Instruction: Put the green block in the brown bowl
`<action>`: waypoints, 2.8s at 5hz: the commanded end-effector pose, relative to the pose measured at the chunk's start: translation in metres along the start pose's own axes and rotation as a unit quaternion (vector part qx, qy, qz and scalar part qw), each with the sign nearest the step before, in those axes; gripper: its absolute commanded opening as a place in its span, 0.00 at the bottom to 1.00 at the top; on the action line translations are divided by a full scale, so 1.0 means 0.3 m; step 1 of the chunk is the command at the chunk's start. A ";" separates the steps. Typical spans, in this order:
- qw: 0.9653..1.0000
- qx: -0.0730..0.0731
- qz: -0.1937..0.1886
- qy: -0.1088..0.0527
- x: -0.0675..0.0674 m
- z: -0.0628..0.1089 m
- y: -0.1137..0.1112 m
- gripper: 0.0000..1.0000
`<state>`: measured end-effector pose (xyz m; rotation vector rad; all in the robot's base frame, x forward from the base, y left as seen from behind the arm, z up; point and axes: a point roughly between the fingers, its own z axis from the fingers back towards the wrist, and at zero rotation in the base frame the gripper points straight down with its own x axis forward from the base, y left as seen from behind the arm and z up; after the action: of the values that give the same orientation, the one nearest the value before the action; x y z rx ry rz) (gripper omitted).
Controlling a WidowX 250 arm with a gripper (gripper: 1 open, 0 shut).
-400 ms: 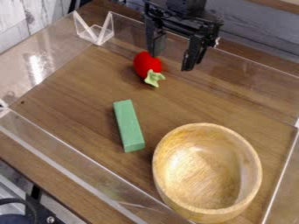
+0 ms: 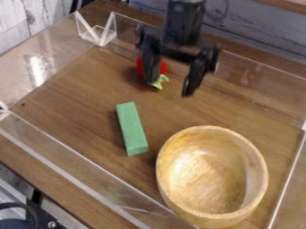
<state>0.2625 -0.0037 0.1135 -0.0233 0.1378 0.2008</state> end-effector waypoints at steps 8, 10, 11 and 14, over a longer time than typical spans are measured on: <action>0.966 -0.092 0.209 -0.123 -0.033 -0.157 0.071 1.00; 0.949 -0.079 0.267 -0.148 0.009 -0.179 0.115 1.00; 0.951 -0.072 0.258 -0.154 0.004 -0.169 0.109 1.00; 0.953 -0.056 0.251 -0.161 -0.063 -0.184 0.065 1.00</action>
<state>0.2286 0.0097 0.0533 -0.0593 -0.1653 0.7199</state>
